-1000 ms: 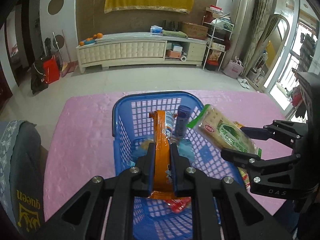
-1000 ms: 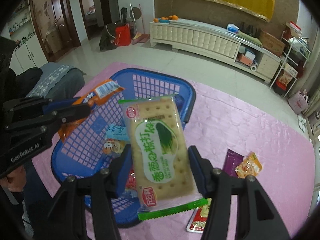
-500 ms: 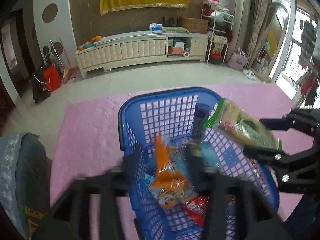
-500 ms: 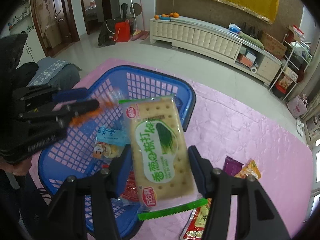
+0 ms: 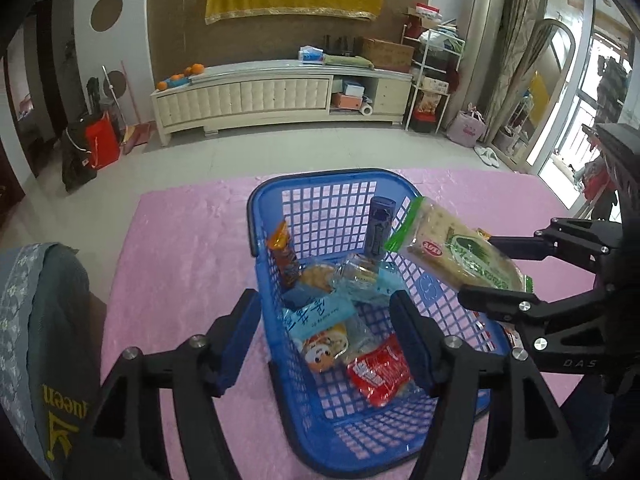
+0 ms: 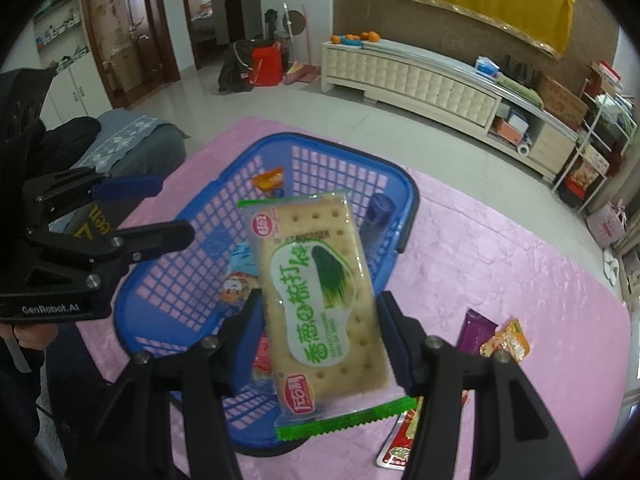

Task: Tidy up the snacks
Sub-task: 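Open the left tool to drop the sausage stick while the right tool releases the cracker packet, then move both tools back from the basket toward the remaining snacks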

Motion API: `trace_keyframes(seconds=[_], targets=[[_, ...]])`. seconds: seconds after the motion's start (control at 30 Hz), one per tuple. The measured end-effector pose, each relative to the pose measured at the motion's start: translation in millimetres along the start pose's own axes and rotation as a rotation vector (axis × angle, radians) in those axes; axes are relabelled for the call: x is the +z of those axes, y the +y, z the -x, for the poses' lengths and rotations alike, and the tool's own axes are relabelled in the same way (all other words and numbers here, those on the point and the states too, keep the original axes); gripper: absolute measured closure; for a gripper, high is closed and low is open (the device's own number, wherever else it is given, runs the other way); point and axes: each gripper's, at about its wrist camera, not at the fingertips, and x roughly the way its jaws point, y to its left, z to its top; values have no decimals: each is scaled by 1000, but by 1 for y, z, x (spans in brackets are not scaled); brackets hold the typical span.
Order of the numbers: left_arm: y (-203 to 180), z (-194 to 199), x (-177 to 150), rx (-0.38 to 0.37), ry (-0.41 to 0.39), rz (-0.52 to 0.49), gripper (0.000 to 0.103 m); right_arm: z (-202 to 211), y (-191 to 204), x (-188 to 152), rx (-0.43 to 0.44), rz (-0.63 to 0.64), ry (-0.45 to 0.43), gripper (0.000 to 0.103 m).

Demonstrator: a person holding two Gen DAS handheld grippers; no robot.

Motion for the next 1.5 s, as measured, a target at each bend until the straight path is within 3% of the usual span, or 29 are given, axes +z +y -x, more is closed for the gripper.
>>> trace_keyframes(seconds=[0.33,0.43,0.83,0.87,1.0,1.03,1.23,1.5], targets=[[2,17,-25,15,9,21,37,-8,36,-2,56,129,24,43],[4,20,-30,20,4,29,37,-18,44,-4,38,170,48,43],[4,21,-36,18,13,28,37,-27,46,-13,48,154,55,43],[2,23,-36,13,8,28,37,-26,46,-13,46,151,52,42],[-2,25,-37,12,3,21,37,-17,42,-15,49,136,14,19],[-4,26,-37,16,2,19,37,-13,39,-16,55,126,-1,17],[-18,32,-34,0,-26,13,35,15,22,-25,42,89,-52,16],[-73,39,-23,-25,-61,-73,32,55,-14,-48,1,27,-103,16]])
